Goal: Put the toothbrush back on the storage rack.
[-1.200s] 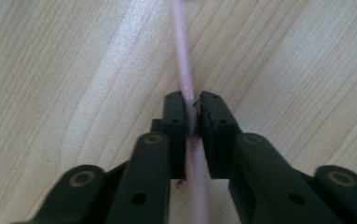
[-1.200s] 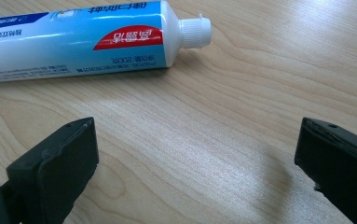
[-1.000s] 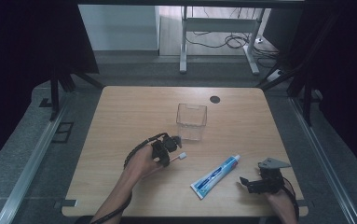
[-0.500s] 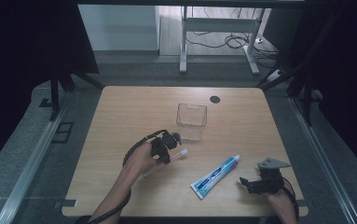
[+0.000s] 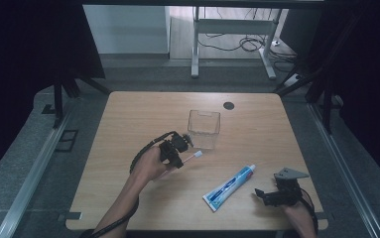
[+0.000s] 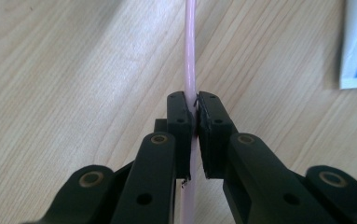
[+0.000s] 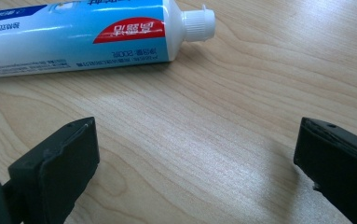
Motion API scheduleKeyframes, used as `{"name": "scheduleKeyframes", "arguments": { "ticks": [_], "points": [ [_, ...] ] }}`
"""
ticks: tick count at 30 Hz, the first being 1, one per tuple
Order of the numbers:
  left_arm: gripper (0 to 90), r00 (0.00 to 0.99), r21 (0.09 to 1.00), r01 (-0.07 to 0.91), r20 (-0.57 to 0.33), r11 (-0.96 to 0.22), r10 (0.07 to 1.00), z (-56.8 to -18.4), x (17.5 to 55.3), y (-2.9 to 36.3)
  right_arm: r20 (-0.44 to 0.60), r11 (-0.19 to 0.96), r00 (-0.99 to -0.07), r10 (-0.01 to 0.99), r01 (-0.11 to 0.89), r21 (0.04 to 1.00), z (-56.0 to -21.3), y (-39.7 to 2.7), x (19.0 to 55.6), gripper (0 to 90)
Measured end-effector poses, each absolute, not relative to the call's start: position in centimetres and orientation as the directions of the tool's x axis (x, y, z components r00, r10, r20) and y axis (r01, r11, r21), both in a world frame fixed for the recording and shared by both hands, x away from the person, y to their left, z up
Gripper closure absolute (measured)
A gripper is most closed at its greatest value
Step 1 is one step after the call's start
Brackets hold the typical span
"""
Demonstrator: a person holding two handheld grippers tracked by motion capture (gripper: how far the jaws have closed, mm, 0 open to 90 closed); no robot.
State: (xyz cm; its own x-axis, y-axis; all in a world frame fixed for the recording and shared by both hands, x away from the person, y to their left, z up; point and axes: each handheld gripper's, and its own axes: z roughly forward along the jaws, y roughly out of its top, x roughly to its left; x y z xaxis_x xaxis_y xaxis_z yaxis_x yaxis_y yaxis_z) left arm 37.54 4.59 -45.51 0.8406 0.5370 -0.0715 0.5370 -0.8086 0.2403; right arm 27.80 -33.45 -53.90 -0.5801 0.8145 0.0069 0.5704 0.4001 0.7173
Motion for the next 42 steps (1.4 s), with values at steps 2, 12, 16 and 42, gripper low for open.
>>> {"name": "scheduleKeyframes", "arguments": {
  "ticks": [2, 12, 16, 42],
  "points": [
    [84.1, 0.840, 0.251, 0.537, -0.071, -0.806, 0.537, -45.2, 37.6, 4.6, 0.006, 0.400, -0.580, 0.815, 0.569, 0.719, -53.9, -33.4, 27.8, 0.0],
    [84.1, 0.836, 0.300, 0.538, -0.071, -0.788, 0.544, -43.9, 37.9, 5.0, 0.005, 0.400, -0.581, 0.814, 0.567, 0.720, -53.8, -33.5, 27.8, 0.0],
    [84.1, 0.834, 0.324, 0.538, -0.069, -0.778, 0.547, -43.2, 38.0, 5.0, 0.006, 0.399, -0.580, 0.814, 0.567, 0.721, -53.8, -33.5, 27.8, 0.0],
    [84.2, 0.797, 0.472, 0.556, -0.067, -0.684, 0.601, -39.5, 39.8, 4.6, 0.008, 0.401, -0.586, 0.810, 0.565, 0.721, -53.8, -33.3, 27.7, 0.0]
  ]
}}
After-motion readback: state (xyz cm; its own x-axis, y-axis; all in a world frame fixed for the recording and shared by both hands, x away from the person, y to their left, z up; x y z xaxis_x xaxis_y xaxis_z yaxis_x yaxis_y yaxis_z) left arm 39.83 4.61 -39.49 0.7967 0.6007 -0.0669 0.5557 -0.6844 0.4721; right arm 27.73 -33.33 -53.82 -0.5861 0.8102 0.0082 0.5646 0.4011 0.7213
